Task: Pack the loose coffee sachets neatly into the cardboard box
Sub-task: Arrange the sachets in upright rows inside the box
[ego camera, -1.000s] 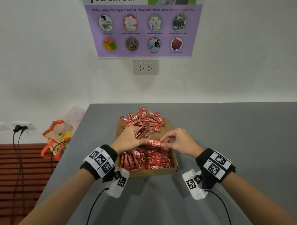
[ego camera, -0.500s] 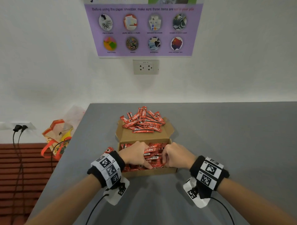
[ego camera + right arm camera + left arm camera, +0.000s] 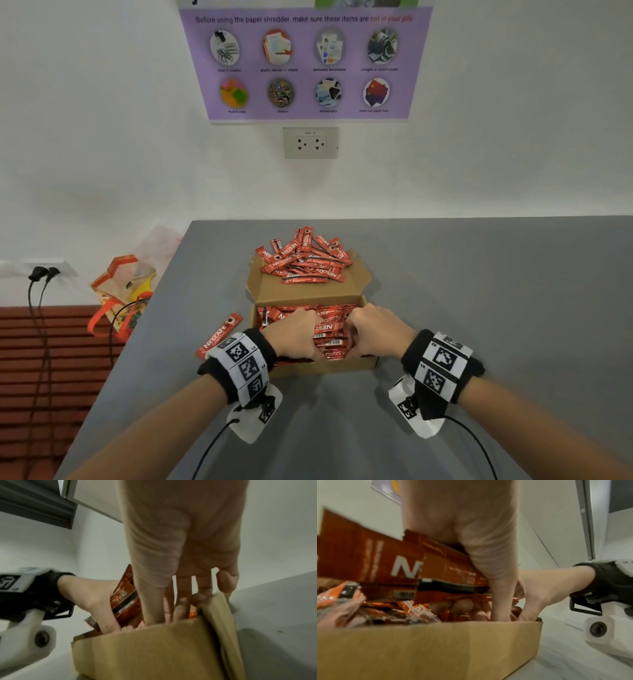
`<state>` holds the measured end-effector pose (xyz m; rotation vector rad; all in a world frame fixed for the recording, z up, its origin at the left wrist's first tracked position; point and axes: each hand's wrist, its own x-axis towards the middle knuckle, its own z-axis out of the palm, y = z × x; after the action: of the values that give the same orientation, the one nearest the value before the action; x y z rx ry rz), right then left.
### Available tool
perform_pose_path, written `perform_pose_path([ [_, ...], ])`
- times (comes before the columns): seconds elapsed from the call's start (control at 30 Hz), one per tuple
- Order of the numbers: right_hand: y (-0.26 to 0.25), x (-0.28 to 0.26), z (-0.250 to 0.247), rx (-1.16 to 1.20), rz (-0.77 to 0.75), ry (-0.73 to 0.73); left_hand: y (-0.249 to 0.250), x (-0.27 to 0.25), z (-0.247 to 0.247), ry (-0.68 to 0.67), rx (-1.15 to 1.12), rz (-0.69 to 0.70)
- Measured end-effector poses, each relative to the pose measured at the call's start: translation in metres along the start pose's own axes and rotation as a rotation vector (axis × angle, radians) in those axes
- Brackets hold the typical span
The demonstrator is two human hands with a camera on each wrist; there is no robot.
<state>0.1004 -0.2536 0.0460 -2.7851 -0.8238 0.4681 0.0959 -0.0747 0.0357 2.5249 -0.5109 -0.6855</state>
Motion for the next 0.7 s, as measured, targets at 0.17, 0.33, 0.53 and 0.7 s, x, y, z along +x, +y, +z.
perform_pose_path([
  [0.17, 0.012, 0.001, -0.015, 0.245, 0.065, 0.13, 0.0, -0.002, -0.016, 0.1, -0.069, 0.021],
  [0.33, 0.006, 0.005, -0.021, 0.46, 0.042, 0.352, 0.003, 0.0, -0.024, 0.349, -0.097, 0.113],
  [0.53, -0.006, 0.012, -0.017, 0.575, -0.052, 0.413, 0.002, 0.008, -0.02, 0.442, 0.018, 0.19],
  [0.7, -0.004, 0.012, -0.017, 0.541, -0.093, 0.474, -0.009, 0.011, -0.015, 0.449, 0.122, 0.14],
])
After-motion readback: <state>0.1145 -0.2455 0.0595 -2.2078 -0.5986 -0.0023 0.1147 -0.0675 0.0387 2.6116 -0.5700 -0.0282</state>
